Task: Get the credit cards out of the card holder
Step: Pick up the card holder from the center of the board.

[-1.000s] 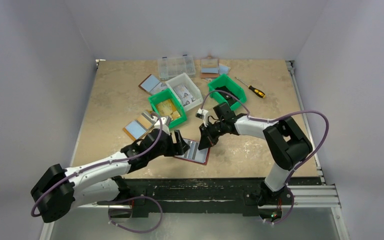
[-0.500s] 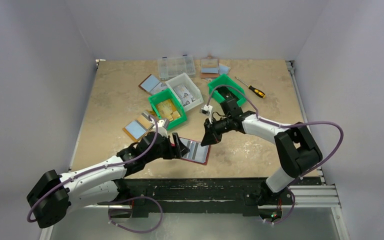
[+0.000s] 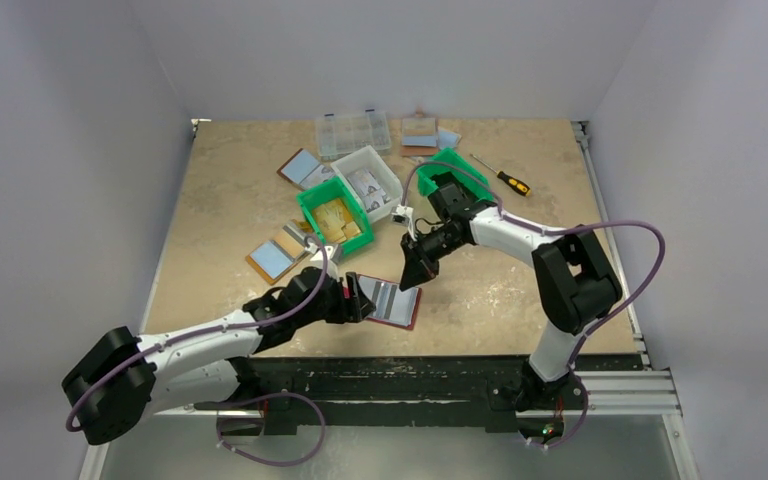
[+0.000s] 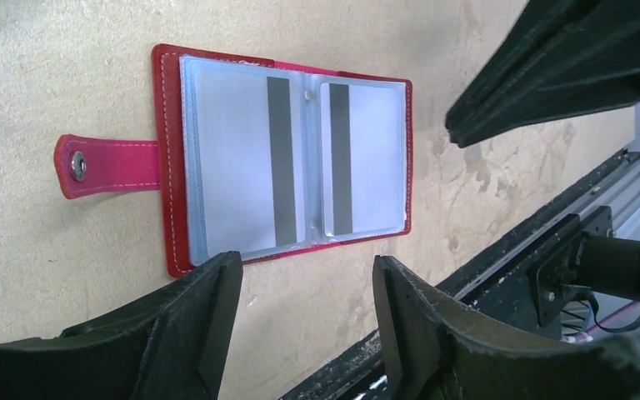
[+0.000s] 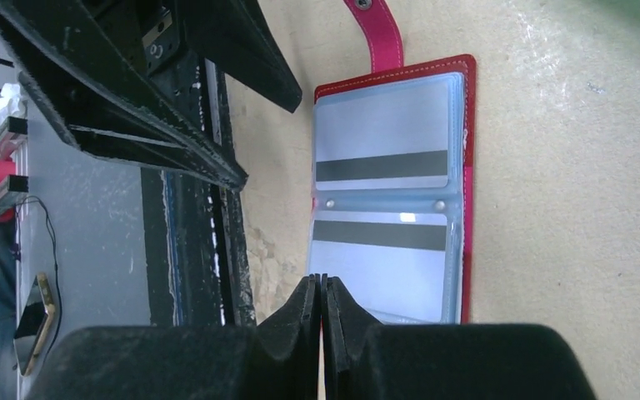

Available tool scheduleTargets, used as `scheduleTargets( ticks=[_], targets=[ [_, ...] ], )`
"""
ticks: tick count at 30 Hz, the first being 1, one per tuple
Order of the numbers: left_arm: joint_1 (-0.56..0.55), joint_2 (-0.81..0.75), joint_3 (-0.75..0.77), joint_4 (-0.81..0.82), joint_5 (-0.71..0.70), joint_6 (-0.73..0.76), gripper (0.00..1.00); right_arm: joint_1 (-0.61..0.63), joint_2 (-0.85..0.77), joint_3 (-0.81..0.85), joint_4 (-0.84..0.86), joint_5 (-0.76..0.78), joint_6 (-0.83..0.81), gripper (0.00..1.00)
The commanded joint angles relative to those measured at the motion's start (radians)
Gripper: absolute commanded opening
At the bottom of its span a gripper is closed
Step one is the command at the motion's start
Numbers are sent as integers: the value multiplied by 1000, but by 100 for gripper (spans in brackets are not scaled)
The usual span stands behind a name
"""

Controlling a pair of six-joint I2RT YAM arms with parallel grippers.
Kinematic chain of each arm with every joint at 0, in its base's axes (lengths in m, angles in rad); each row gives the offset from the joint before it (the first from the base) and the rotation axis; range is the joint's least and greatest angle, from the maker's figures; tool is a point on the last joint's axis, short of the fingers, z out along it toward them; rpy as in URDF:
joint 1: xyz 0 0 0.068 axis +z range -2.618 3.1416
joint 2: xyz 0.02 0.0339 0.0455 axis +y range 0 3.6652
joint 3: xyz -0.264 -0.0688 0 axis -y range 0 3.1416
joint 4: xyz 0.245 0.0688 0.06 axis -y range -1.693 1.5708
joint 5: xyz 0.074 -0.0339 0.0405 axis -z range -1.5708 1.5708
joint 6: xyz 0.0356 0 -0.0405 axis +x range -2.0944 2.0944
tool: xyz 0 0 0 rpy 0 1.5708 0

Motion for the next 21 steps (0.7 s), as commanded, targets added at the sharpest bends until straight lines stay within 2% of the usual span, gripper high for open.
scheduleTargets(
  ticks=[1,5,10,15,18,21],
  targets=[
    [8,34,48,92,-42,28,62,3,-77,-11,15,19,33,9],
    [12,66,54,130,-76,35,63,3,-87,-10,10,-1,34,9],
    [23,117,101,95,-68,48,62,3,-81,1,-18,-5,1,10],
    [26,62,82,56,-77,45,62,3,-91,10,-55,-3,-56,10],
    [31,24,58,46,-64,45,63,0,-90,23,-114,-9,-155,10],
    [46,15,49,18,-58,57,62,-9,-73,60,-242,-32,-314,10]
  ],
)
